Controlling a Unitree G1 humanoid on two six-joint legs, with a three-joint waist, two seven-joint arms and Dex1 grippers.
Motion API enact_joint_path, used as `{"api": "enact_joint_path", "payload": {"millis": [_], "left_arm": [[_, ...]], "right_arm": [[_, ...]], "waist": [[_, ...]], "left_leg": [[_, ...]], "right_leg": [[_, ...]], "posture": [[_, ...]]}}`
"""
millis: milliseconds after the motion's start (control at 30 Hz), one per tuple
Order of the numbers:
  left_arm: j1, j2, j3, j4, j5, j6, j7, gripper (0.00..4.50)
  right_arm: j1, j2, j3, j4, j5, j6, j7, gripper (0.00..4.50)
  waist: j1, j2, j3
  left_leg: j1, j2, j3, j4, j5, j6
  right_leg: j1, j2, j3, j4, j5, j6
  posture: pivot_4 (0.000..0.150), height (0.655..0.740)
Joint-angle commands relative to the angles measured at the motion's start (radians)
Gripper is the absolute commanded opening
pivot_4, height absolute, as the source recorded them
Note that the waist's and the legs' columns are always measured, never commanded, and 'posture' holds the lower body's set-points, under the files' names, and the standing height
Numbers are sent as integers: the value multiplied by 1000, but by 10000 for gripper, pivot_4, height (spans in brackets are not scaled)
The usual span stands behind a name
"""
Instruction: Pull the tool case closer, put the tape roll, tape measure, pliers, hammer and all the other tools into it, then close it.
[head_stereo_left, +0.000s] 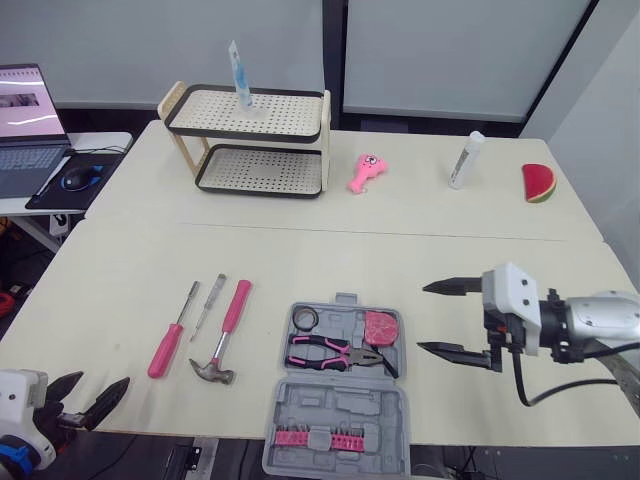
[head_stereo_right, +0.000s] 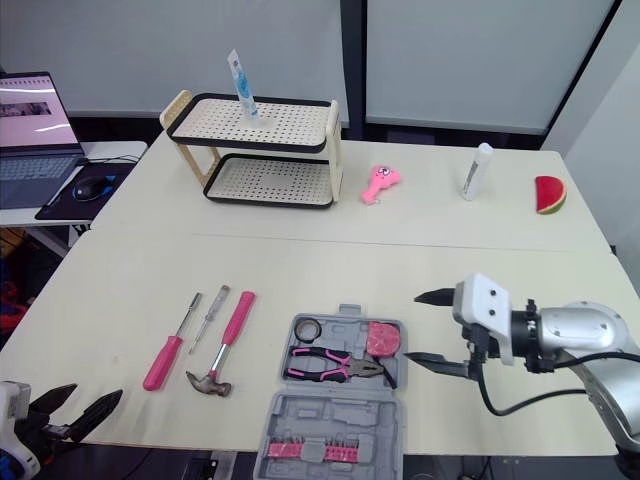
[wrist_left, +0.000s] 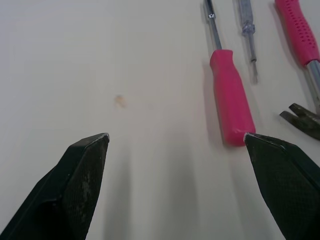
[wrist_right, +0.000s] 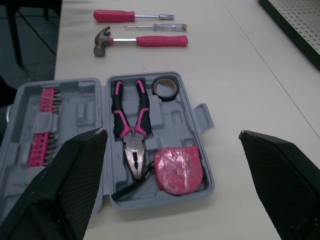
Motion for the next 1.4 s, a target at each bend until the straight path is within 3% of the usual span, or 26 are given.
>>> {"api": "enact_joint_path", "payload": {"millis": [33, 400, 567, 1400], "left_arm": [[-12, 28, 2, -112, -36, 34, -14, 45000], [-201, 69, -112, -195, -12, 163, 51, 45000], [-265, 60, -148, -180, 2, 185, 87, 33893], [-473, -31, -357, -205, 130, 338, 350, 33893]], "right_arm": [[-78, 3, 66, -31, 17, 47, 0, 44793], [-194, 43, 180, -21, -6, 95, -26, 44793], [-195, 50, 188, -31, -3, 104, -43, 45000], [-168, 57, 187, -65, 6, 135, -81, 45000]], "waist": [[6, 0, 0], [0, 3, 2], [1, 3, 2], [2, 3, 2]], "left_leg": [[0, 0, 0, 0, 0, 0], [-1, 0, 0, 0, 0, 0], [-1, 0, 0, 0, 0, 0], [0, 0, -2, 1, 0, 0]], "right_leg": [[0, 0, 0, 0, 0, 0], [-1, 0, 0, 0, 0, 0], [-1, 1, 0, 1, 0, 0], [1, 1, -1, 2, 1, 1]], "posture": [[1500, 7350], [1500, 7350], [1500, 7350], [1500, 7350]]}}
